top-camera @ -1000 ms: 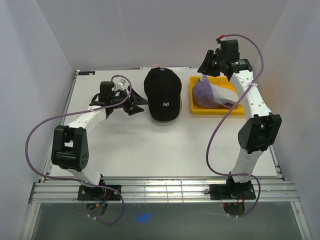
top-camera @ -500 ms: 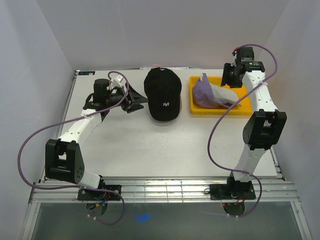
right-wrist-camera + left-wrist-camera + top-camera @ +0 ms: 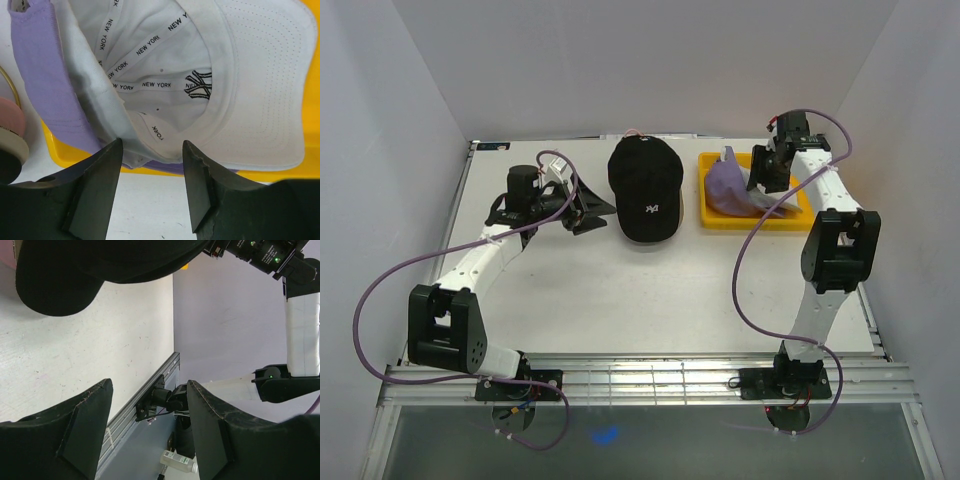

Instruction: Stack the hats

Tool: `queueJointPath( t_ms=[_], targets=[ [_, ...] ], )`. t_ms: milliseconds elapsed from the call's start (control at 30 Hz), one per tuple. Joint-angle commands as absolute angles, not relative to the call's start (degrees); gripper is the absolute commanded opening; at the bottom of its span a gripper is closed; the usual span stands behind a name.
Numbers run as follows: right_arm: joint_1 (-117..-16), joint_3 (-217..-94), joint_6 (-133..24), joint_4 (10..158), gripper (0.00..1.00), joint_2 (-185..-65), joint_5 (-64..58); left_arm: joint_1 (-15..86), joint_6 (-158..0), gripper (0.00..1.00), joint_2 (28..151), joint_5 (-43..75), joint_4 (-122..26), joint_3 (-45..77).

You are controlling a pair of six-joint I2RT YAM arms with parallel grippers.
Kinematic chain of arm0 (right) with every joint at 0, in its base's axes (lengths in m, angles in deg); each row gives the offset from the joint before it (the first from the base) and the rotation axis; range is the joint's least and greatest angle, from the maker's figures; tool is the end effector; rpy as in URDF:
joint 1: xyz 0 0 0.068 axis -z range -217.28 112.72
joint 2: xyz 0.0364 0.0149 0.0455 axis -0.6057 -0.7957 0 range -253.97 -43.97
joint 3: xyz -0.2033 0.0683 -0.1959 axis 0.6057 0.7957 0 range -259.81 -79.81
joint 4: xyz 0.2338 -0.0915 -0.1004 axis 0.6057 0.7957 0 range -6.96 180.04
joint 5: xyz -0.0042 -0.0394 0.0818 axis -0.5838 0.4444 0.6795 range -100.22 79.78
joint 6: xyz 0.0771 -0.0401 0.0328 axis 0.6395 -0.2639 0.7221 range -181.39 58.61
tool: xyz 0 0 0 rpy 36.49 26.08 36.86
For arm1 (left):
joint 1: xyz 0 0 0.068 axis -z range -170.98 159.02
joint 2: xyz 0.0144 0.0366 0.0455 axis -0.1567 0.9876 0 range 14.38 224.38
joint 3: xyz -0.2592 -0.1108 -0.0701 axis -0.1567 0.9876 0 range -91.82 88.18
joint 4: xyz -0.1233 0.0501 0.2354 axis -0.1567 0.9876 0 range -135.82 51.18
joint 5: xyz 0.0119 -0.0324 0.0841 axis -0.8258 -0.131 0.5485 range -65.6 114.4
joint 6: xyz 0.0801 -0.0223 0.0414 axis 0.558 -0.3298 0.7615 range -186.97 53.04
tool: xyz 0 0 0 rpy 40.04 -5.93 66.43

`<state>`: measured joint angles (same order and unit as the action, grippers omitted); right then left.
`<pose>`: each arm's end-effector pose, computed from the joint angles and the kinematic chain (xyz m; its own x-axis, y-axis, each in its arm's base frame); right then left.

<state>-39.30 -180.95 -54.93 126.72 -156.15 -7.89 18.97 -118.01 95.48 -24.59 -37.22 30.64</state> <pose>0.4783 0.0203 0.2564 -0.8173 0.0837 -0.5701 0.0335 0.9946 0.0980 0.3266 -0.1214 0.2770 -0.9071 -0.3588 -0.2199 0.0592 0.4084 -0.9109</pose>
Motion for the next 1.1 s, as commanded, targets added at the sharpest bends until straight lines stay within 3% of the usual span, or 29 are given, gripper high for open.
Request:
queueJointPath(
  t_ms=[0,167,200,233,333,433,833,1067],
  targets=[
    [-40.0,-179.8,-54.3,123.1,0.57,-157.7,-7.2,18.8,-117.4,0.71,92.7,-25.5,-37.6,31.2],
    [-40.1,-179.7,-54.0,122.4,0.51,-158.5,-8.1,18.8,-117.2,0.71,92.9,-25.2,-37.6,32.2],
    [-40.0,-179.7,-54.0,122.1,0.45,-158.3,-8.5,18.8,-117.3,0.71,92.8,-25.1,-37.7,32.2],
    [-40.0,-179.8,-53.9,122.1,0.33,-158.2,-9.1,18.9,-117.3,0.71,92.8,-25.1,-37.6,32.2],
    [-40.0,-181.0,-52.7,122.7,0.14,-157.1,-13.1,18.9,-117.3,0.71,93.0,-24.9,-37.6,32.3],
    [-39.6,-184.5,-51.1,125.2,0.08,-156.1,-17.6,18.8,-117.3,0.70,93.1,-24.8,-37.6,32.2],
    [-38.6,-199.2,-50.0,133.6,0.08,-153.4,-22.9,18.8,-117.2,0.70,93.0,-24.5,-37.7,32.7],
    [-38.0,-201.4,-48.9,133.7,0.08,-150.9,-20.8,18.8,-117.2,0.71,92.3,-24.4,-37.6,32.5]
  ],
)
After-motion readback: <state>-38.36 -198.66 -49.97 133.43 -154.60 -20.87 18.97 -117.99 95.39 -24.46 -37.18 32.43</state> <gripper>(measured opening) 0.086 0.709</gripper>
